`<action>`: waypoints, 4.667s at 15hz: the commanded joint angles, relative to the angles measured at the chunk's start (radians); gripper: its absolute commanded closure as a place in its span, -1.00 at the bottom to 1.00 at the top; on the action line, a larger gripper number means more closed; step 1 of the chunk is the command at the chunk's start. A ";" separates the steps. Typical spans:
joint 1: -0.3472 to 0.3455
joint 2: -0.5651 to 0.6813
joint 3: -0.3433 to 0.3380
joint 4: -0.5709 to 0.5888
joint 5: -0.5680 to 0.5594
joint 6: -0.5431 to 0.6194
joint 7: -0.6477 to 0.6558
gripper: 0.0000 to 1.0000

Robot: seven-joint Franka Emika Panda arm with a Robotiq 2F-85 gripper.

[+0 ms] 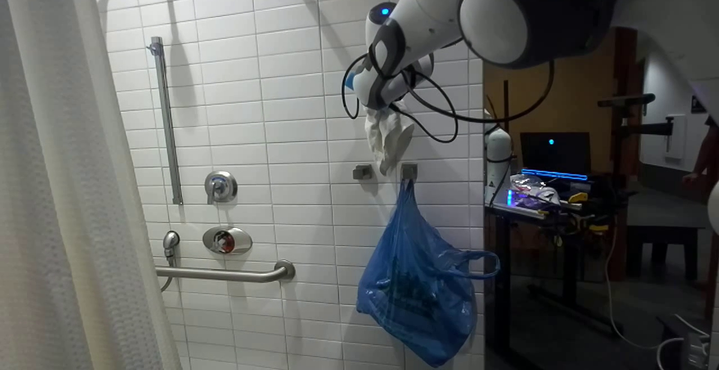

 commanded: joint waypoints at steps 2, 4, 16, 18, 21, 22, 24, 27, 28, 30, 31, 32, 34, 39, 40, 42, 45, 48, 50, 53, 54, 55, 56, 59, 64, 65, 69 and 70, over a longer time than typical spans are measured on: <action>-0.041 -0.040 -0.016 0.007 -0.031 0.020 0.027 0.96; -0.023 -0.058 -0.036 -0.006 -0.032 0.033 0.039 0.96; 0.166 -0.063 -0.340 -0.060 0.018 0.092 0.063 0.96; 0.182 -0.049 -0.381 -0.061 0.035 0.107 0.061 0.96; 0.230 -0.033 -0.464 -0.077 0.065 0.127 0.045 0.96; 0.246 -0.018 -0.492 -0.081 0.076 0.137 0.044 0.96; 0.264 0.016 -0.536 -0.083 0.096 0.149 0.037 0.96; 0.259 0.080 -0.559 -0.069 0.121 0.161 0.035 0.96; 0.271 0.102 -0.576 -0.069 0.124 0.155 0.031 0.96; 0.260 0.142 -0.575 -0.053 0.127 0.151 0.033 0.96; 0.262 0.158 -0.580 -0.049 0.126 0.145 0.029 0.96; 0.249 0.173 -0.572 -0.034 0.126 0.143 0.032 0.96; 0.244 0.189 -0.571 -0.011 0.122 0.124 0.027 0.96; 0.192 0.193 -0.557 0.101 0.101 0.020 0.028 0.96; 0.186 0.190 -0.561 0.122 0.094 -0.008 0.026 0.96; 0.154 0.183 -0.551 0.176 0.083 -0.058 0.028 0.96; 0.085 0.176 -0.519 0.270 0.062 -0.134 0.039 0.96; 0.023 0.172 -0.483 0.352 0.036 -0.193 0.047 0.96; -0.011 0.169 -0.460 0.393 0.015 -0.216 0.050 0.96; -0.057 0.162 -0.422 0.443 -0.018 -0.237 0.051 0.96; -0.076 0.159 -0.407 0.461 -0.027 -0.241 0.053 0.96; -0.090 0.158 -0.395 0.474 -0.036 -0.245 0.054 0.96; -0.106 0.154 -0.381 0.488 -0.044 -0.249 0.053 0.96; -0.158 0.164 -0.360 0.528 -0.007 -0.269 0.030 0.96; -0.239 0.161 -0.301 0.608 0.007 -0.307 0.020 0.96; -0.257 0.163 -0.287 0.629 0.009 -0.319 0.019 0.96; -0.303 0.167 -0.244 0.685 0.013 -0.358 0.013 0.96; -0.314 0.169 -0.234 0.697 0.014 -0.364 0.012 0.96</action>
